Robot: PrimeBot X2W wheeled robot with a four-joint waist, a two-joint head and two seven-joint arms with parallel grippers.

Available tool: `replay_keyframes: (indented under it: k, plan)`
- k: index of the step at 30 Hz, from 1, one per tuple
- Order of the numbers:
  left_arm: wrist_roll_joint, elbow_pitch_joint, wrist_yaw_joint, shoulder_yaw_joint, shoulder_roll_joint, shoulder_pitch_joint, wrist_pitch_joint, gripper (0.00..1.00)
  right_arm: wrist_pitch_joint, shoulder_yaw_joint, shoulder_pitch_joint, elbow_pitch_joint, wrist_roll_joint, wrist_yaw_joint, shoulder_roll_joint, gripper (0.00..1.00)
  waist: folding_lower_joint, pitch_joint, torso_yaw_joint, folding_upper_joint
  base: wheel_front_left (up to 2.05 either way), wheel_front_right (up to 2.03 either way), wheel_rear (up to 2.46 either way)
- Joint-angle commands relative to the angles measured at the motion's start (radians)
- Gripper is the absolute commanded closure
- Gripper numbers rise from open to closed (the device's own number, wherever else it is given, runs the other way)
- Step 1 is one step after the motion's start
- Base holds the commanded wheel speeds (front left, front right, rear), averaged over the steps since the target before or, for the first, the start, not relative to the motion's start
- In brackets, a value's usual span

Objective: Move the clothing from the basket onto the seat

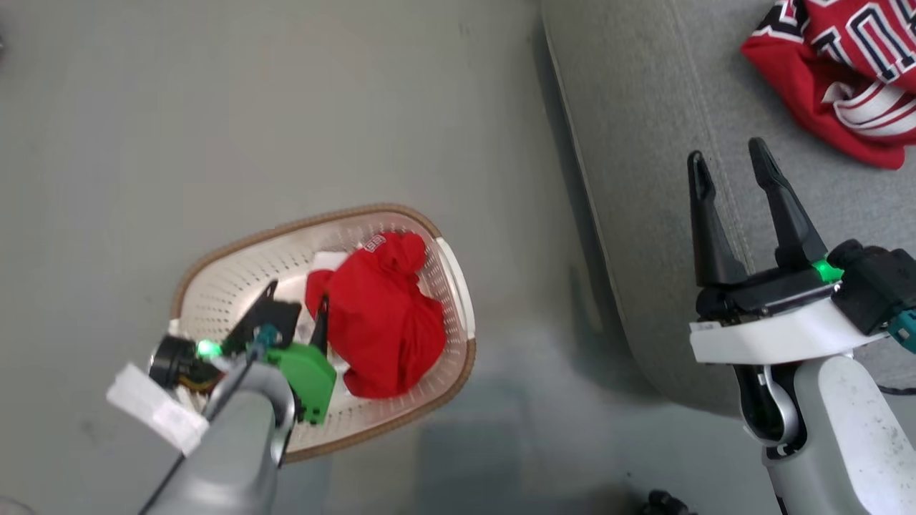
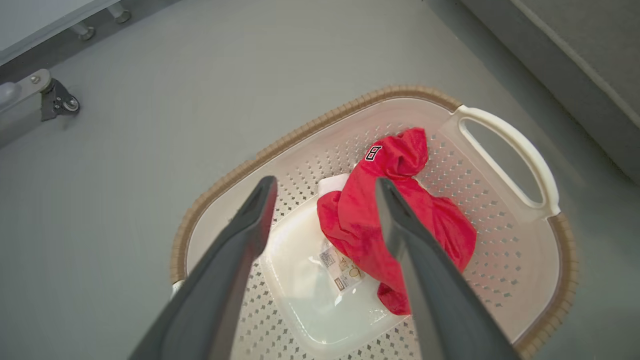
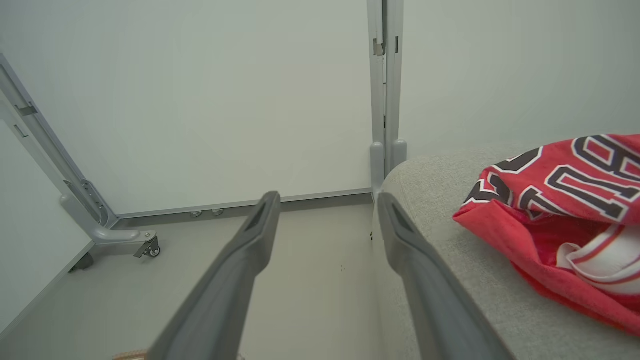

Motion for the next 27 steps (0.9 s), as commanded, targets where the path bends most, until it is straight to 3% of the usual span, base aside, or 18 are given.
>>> replay_keyframes:
  k: [1, 5, 10, 16, 27]
  plan:
    - [-0.012, 0.026, -0.016, 0.003, 0.01, -0.066, 0.0, 0.0, -0.003, 0.008, -0.028, -0.009, 0.0, -0.001, 0.004, 0.0, 0.0, 0.2, -0.109, 0.0, 0.0, 0.0, 0.0]
    - [-0.023, 0.146, -0.033, 0.016, 0.022, -0.183, 0.008, 0.0, -0.003, 0.017, -0.056, -0.015, 0.013, -0.001, 0.023, 0.0, 0.0, 0.275, -0.15, 0.0, 0.0, 0.0, 0.0]
    - [-0.004, 0.263, -0.017, -0.001, 0.05, -0.297, 0.056, 0.0, -0.003, 0.04, -0.088, -0.023, 0.019, -0.001, 0.032, 0.0, 0.0, 0.351, -0.203, 0.0, 0.0, 0.0, 0.0]
    - [-0.015, 0.311, -0.005, 0.001, 0.093, -0.359, 0.153, 0.0, -0.003, 0.043, -0.116, -0.03, 0.031, -0.001, 0.053, 0.0, 0.0, 0.42, -0.248, 0.0, 0.0, 0.0, 0.0]
    - [-0.074, 0.326, 0.02, 0.032, 0.102, -0.407, 0.303, 0.0, -0.003, 0.085, -0.096, -0.045, -0.017, -0.001, 0.055, 0.0, 0.0, 0.479, -0.239, 0.0, 0.0, 0.0, 0.0]
